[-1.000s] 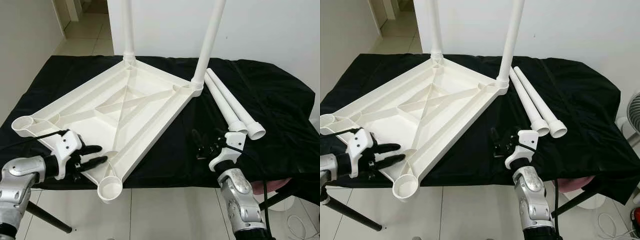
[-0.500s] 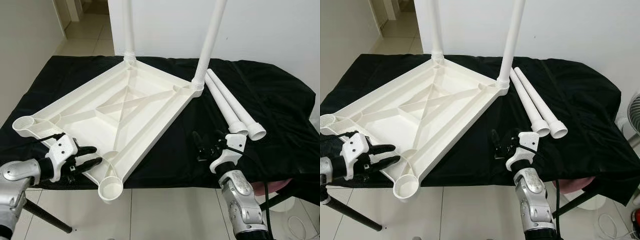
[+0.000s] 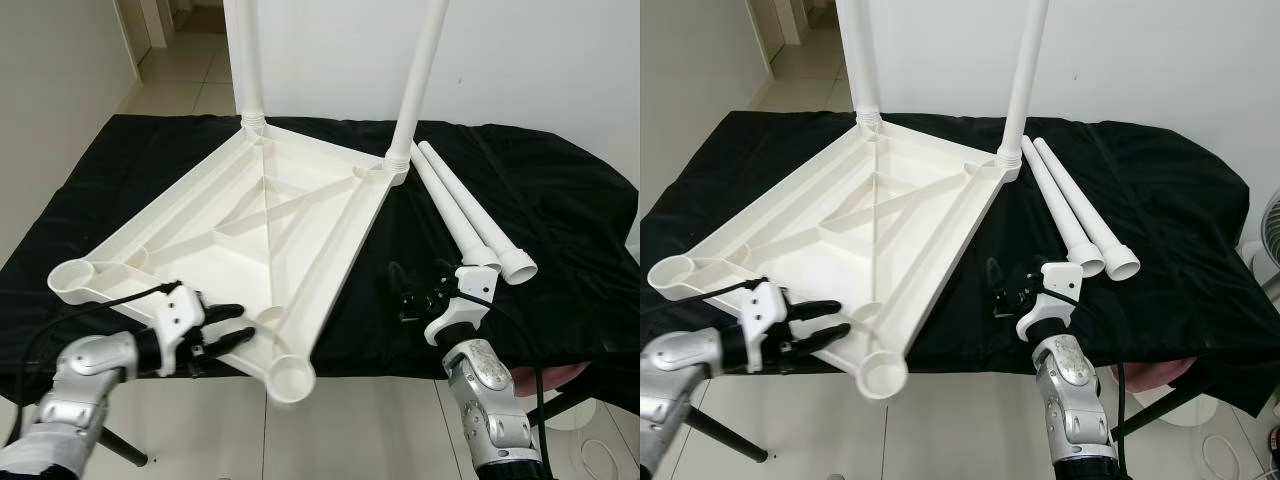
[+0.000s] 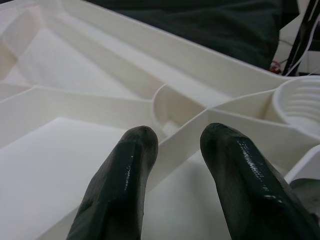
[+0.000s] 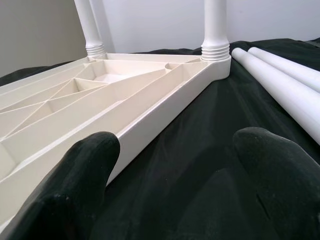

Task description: Building children table

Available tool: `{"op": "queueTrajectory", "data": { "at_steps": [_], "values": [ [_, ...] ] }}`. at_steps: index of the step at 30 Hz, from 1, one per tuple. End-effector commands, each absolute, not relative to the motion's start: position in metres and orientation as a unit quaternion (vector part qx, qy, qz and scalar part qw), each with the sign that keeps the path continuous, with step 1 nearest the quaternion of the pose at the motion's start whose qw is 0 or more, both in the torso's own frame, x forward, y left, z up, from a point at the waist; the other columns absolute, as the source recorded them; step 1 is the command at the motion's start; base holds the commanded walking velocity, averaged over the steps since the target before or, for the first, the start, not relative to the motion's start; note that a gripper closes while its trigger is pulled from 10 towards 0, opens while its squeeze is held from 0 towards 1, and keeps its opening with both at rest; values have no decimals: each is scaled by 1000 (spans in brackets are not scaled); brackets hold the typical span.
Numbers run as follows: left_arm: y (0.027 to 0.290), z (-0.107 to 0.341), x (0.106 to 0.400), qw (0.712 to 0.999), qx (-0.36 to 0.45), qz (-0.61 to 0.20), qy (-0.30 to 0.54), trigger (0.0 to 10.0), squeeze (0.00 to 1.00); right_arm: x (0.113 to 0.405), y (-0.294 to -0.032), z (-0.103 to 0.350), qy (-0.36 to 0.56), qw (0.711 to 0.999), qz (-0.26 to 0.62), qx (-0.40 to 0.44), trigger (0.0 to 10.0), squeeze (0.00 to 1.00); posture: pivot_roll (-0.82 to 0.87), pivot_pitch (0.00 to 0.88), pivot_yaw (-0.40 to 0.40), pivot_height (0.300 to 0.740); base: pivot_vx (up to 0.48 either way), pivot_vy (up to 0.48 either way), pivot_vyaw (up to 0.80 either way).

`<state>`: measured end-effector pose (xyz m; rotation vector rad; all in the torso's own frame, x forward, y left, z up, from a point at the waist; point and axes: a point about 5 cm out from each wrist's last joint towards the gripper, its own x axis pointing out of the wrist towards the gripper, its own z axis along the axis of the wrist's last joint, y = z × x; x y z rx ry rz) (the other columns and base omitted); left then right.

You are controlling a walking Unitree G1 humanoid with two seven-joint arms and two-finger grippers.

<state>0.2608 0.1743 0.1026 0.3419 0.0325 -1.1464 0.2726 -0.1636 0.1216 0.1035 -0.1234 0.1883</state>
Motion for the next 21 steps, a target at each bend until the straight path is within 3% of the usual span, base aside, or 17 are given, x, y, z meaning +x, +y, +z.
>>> {"op": "queueTrajectory", "data": {
  "at_steps": [1,10,20,21],
  "values": [
    [164,91,257,820,146,-552,37,10000,0,271,-168,120,-55,993,88,51,10000,0,-104,0,-1,740,0,0,0],
    [131,92,262,830,116,-546,8,10000,0,270,-169,121,-57,994,77,52,10000,0,-121,0,7,740,0,0,0],
    [146,111,271,818,148,-556,2,10000,0,269,-169,122,-56,993,90,48,10000,0,-115,0,4,740,0,0,0],
    [149,115,272,814,149,-561,2,10000,0,268,-169,123,-57,992,98,52,10000,671,-115,0,5,740,0,0,0]
  ]
}}
